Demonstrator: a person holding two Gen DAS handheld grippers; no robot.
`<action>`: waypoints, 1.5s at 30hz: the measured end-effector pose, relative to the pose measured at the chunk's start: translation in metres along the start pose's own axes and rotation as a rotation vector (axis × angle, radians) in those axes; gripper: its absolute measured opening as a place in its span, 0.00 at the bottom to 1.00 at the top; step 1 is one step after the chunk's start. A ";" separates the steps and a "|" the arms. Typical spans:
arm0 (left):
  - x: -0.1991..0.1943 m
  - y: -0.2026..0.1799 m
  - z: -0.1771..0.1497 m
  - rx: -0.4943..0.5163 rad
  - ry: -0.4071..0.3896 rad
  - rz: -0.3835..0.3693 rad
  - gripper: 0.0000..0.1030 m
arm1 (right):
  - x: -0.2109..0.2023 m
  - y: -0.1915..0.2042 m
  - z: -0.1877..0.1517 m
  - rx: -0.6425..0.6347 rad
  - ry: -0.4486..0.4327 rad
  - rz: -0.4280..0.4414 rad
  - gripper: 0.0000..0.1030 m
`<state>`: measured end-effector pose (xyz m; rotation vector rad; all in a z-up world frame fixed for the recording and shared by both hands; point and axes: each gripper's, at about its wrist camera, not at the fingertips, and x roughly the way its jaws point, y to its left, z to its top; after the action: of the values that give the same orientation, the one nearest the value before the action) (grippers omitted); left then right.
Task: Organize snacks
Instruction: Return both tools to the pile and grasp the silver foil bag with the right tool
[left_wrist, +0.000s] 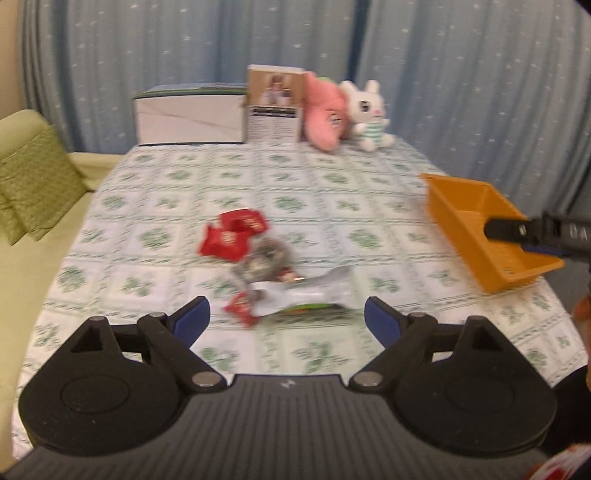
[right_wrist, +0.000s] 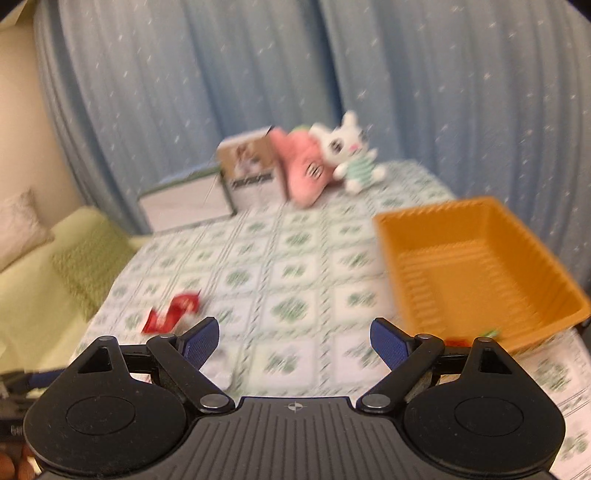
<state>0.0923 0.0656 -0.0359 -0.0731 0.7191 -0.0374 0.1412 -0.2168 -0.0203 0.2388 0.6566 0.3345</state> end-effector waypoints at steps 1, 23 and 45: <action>0.000 0.007 -0.002 -0.006 0.002 0.015 0.87 | 0.004 0.006 -0.005 -0.010 0.015 0.007 0.86; 0.053 0.070 -0.001 -0.014 0.088 0.105 0.87 | 0.128 0.105 -0.063 -0.808 0.169 0.218 0.73; 0.066 0.055 -0.010 0.005 0.101 0.032 0.88 | 0.120 0.066 -0.047 -0.473 0.255 0.181 0.31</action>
<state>0.1361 0.1161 -0.0914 -0.0553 0.8213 -0.0120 0.1858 -0.1055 -0.1020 -0.2018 0.7877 0.6898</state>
